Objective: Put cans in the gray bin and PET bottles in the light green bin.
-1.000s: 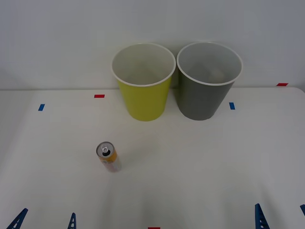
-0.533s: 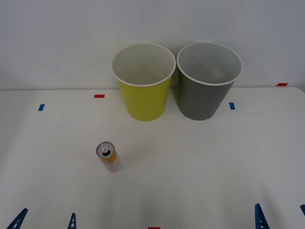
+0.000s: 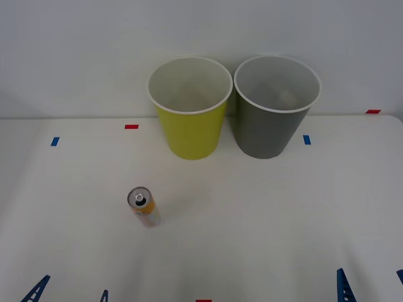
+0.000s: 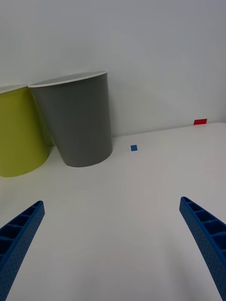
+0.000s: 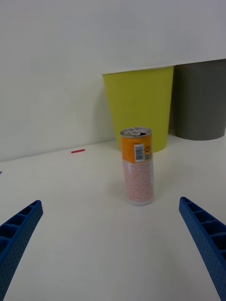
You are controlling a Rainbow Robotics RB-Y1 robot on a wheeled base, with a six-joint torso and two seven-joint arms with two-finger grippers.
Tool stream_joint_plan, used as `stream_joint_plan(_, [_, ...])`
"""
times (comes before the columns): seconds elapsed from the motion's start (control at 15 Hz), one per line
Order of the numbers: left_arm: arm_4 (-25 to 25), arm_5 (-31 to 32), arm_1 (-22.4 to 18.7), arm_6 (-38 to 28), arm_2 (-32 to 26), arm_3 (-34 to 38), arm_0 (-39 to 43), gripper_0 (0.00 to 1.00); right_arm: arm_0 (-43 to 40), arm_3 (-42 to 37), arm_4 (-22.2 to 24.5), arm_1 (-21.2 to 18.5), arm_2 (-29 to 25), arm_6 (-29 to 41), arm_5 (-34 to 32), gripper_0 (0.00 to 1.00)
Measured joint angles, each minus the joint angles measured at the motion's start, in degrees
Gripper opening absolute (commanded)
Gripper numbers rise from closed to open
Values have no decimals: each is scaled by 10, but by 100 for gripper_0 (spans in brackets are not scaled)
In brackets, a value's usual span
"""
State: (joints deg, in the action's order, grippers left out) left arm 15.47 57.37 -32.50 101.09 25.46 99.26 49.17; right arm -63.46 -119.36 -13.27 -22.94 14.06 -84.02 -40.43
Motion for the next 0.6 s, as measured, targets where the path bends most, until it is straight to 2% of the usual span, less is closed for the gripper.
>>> stream_joint_plan(0.33, [27, -9, -117, 0, 57, -16, -99, 100, 0, 0, 0, 0, 0, 0, 0, 100])
stream_joint_plan(0.6, [53, -42, -160, -4, 97, -16, -171, 100, 0, 0, 0, 0, 0, 0, 0, 100])
